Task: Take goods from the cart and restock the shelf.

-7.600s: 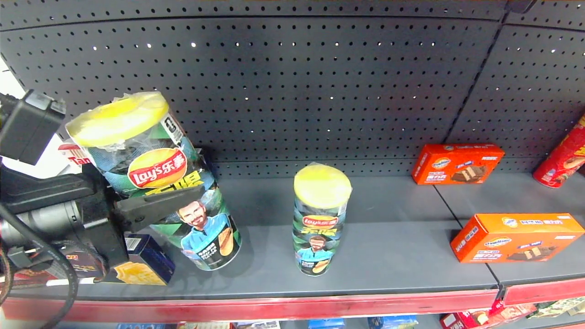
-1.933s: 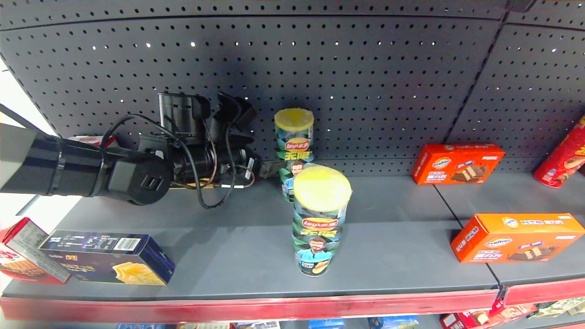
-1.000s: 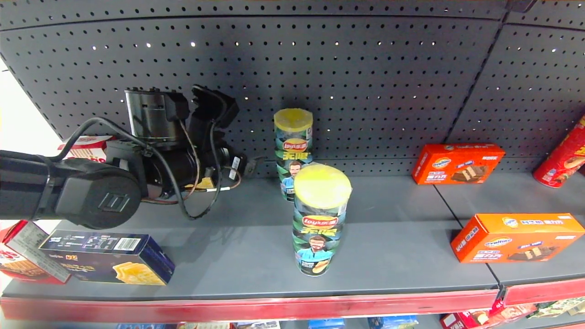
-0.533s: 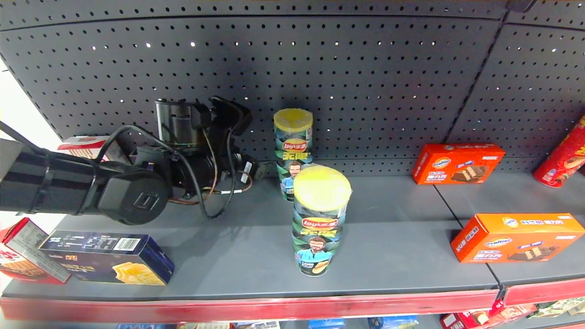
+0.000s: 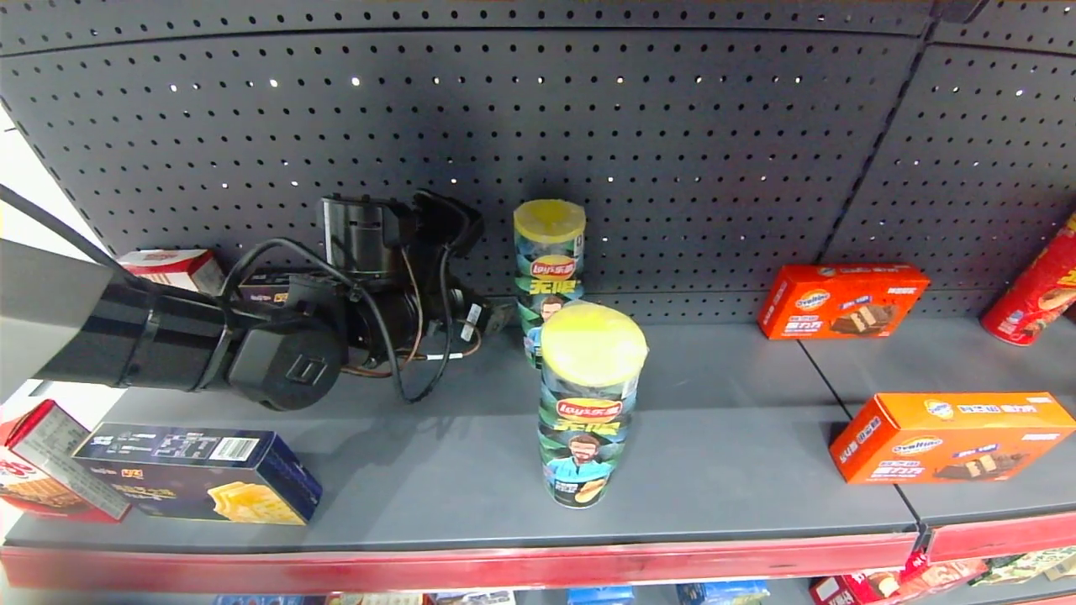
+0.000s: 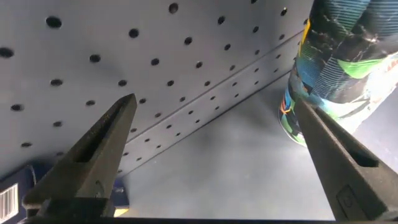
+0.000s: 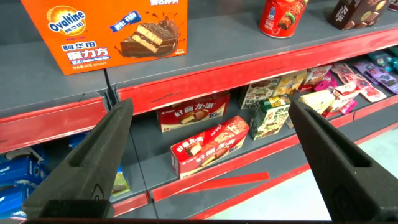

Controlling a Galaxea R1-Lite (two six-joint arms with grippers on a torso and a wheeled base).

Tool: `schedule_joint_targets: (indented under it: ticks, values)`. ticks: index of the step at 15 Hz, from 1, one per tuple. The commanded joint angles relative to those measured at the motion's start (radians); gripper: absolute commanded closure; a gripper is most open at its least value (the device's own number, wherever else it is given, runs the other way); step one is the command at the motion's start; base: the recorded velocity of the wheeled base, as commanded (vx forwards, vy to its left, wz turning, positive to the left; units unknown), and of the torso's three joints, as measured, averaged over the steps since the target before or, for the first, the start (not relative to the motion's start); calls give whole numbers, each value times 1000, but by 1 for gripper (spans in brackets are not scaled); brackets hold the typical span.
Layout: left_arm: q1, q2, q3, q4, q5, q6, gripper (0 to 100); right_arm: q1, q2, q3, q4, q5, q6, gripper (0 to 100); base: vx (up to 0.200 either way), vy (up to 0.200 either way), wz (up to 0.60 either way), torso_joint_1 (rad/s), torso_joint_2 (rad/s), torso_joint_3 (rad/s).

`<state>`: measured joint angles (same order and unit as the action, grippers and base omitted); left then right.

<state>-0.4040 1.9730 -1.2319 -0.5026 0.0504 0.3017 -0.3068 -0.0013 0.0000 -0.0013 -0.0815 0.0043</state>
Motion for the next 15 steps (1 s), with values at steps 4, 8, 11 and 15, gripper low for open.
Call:
schedule_joint_targets:
  ticks: [4,8,11,15]
  values:
    - [-16,18,-12,-2,3,-4,0,0,1,0,0,0,0,0,0,0,0,0,0,0]
    - [-6,-57,35,-1,8,-6,0,0,1,0,0,0,-1,0,0,0,0,0,0,0]
    - [-1,-237,181,-1,8,-36,0,0,1,0,0,0,0,0,0,0,0,0,0,0]
    - [10,-470,362,1,8,-44,0,0,1,0,0,0,0,0,0,0,0,0,0,0]
